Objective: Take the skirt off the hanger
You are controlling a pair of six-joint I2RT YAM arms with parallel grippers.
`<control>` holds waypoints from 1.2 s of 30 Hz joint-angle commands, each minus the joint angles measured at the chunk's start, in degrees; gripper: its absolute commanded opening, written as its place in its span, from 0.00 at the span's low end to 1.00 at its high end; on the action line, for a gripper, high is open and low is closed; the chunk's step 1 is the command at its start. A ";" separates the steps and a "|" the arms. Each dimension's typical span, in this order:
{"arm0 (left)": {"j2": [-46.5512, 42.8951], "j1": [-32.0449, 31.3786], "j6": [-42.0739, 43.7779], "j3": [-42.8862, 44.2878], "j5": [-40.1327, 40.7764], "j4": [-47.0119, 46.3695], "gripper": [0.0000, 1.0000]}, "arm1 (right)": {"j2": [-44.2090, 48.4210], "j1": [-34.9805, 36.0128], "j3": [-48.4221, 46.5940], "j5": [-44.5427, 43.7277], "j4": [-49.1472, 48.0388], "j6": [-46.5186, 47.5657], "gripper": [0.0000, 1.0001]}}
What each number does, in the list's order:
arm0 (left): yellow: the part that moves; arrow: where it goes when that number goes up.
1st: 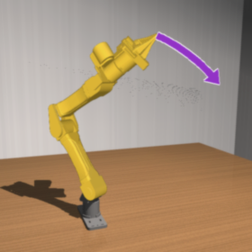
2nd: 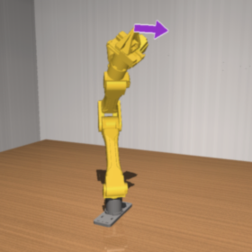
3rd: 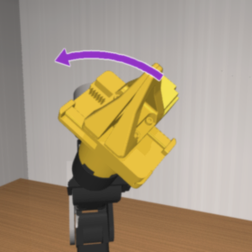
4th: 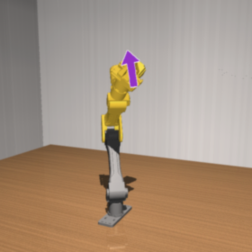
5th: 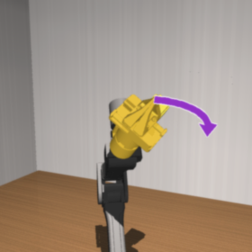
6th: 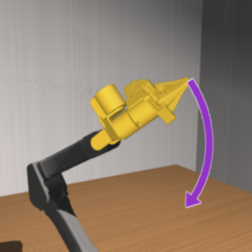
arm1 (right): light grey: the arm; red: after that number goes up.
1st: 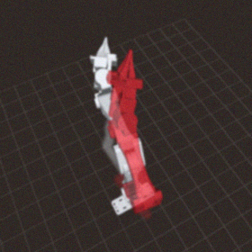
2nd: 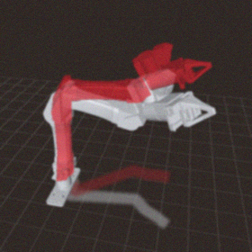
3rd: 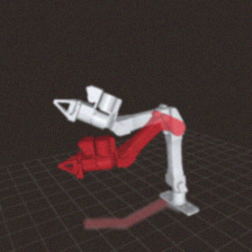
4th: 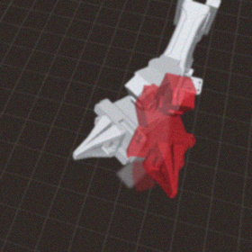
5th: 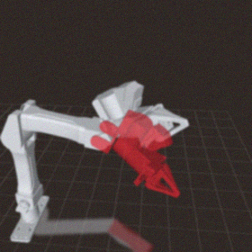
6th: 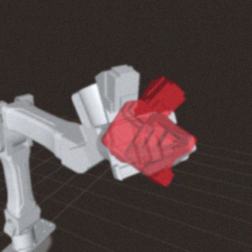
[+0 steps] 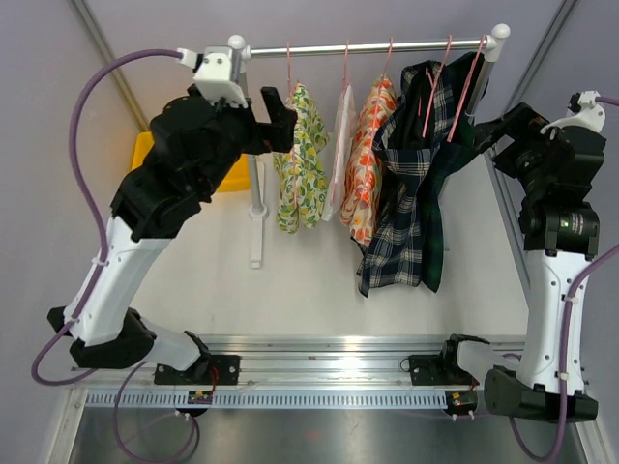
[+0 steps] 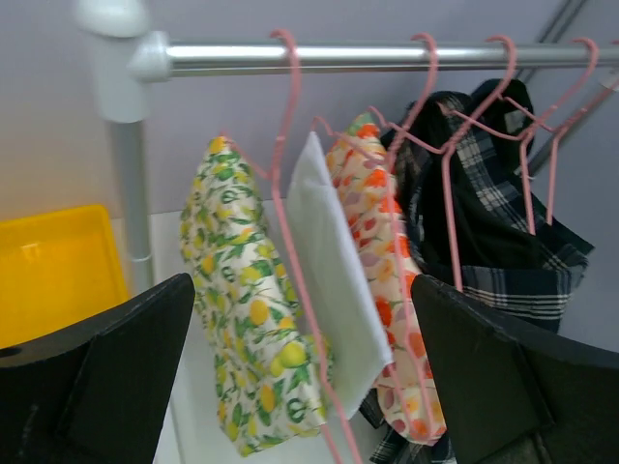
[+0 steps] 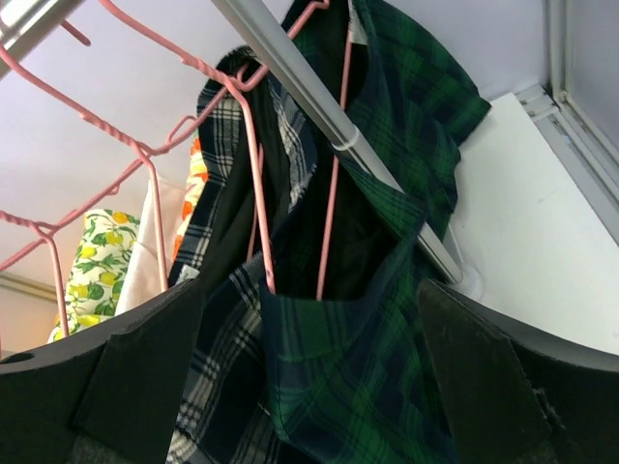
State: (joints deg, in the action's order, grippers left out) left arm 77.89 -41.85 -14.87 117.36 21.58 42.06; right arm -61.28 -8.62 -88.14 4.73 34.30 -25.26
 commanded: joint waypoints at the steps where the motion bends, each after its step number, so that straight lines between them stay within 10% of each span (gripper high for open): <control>1: 4.37 -4.82 3.45 5.86 7.07 3.20 0.99 | -3.13 0.27 -4.14 3.69 -4.15 -0.05 0.99; 17: -15.92 -6.85 -0.77 -26.12 10.41 -3.48 0.99 | -24.05 6.60 -20.58 4.06 -4.86 1.35 0.87; 34: -22.52 -6.85 -2.97 -36.76 9.80 -4.01 0.99 | -27.85 8.36 -20.58 -0.95 -3.10 3.63 0.37; 36: -22.60 -6.85 -3.32 -37.47 9.10 -4.27 0.99 | -28.02 8.27 -20.32 -0.95 -2.75 4.16 0.09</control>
State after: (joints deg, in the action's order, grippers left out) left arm 56.38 -48.58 -17.10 80.55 31.05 40.93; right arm -89.78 -0.51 -108.57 4.93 32.38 -22.17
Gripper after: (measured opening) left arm 0.987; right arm 0.189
